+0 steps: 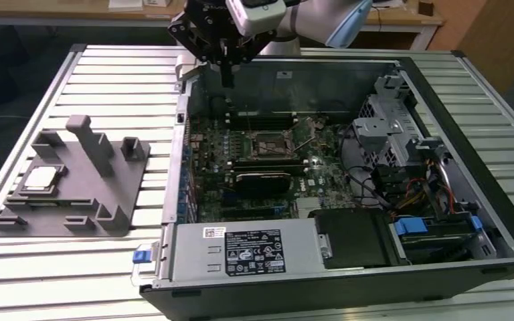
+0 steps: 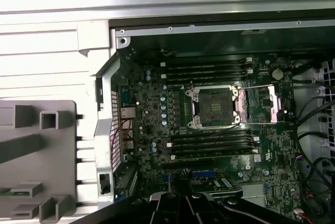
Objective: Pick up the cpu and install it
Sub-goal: 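Reach for the cpu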
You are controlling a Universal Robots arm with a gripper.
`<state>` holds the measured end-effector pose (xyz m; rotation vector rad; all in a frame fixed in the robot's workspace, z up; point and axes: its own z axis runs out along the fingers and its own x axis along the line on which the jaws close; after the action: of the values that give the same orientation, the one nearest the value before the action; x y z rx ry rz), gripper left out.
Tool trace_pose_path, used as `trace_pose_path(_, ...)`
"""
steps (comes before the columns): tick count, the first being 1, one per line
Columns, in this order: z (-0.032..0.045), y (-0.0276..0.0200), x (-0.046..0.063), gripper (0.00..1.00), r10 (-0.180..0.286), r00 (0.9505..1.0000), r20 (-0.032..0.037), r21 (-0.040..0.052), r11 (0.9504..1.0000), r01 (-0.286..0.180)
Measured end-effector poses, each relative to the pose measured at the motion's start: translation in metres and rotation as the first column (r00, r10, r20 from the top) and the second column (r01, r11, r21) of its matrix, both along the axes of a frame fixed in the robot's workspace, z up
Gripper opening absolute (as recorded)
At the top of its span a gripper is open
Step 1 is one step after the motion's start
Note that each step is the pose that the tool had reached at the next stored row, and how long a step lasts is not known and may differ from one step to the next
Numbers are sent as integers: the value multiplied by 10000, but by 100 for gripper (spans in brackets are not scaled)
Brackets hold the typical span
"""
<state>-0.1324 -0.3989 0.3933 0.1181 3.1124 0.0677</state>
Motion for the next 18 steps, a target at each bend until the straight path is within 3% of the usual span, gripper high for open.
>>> trace_pose_path(18, 0, 0, -140, 11, 1, 10000, 0, 0, 10000, -1)
